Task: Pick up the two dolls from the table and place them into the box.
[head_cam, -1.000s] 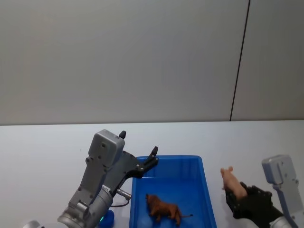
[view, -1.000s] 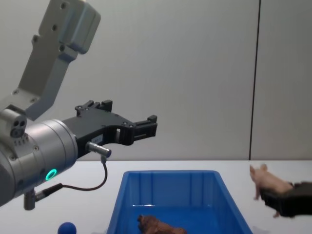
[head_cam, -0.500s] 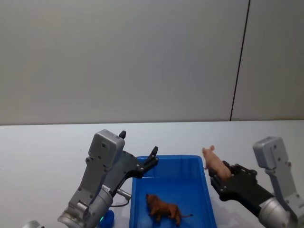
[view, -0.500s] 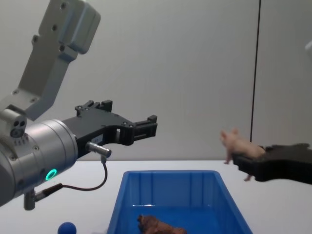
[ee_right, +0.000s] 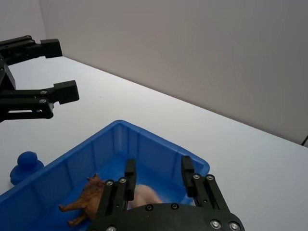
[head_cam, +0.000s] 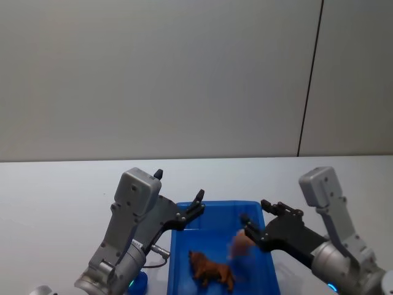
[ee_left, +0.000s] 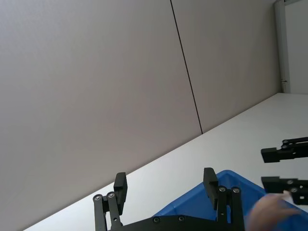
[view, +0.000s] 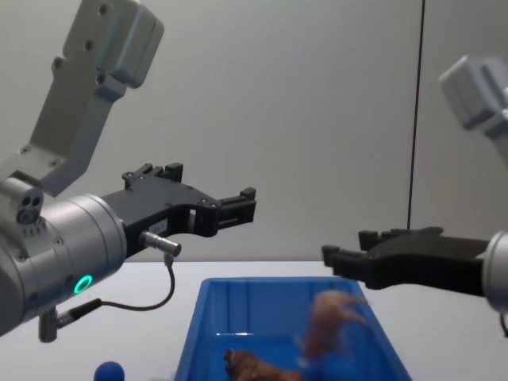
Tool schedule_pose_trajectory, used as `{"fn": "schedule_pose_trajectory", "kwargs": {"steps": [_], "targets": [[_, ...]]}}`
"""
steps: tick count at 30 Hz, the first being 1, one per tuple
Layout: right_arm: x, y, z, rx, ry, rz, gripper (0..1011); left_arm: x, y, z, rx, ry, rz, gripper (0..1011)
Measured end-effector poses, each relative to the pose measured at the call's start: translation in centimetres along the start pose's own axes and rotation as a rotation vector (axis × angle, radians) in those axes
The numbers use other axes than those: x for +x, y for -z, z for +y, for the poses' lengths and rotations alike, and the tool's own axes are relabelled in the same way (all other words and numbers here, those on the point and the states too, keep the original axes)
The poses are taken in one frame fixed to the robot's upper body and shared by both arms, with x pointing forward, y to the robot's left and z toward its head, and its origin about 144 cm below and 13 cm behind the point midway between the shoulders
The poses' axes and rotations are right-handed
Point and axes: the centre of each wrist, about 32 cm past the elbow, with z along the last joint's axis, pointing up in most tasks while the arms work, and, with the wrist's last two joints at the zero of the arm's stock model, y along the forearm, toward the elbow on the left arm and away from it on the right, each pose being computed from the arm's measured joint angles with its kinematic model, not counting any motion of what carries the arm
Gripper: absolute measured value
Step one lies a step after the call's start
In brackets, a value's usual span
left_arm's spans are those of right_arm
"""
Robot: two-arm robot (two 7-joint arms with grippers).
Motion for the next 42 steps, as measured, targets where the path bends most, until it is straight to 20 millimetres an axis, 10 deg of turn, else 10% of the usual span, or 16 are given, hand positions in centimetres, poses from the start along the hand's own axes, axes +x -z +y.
{"fn": "schedule_pose_trajectory", "kwargs": {"steps": [16, 42], "targets": [[0.6, 0.9, 2.0, -0.011, -0.004, 0.004, 997, 0.0, 0.0, 0.0, 0.0, 0.0, 0.0, 1001], [0.4, 2.2, -2.5, 0.039, 0.213, 0.076, 1001, 0.0, 0.0, 0.0, 0.0, 0.0, 0.0, 1001]]}}
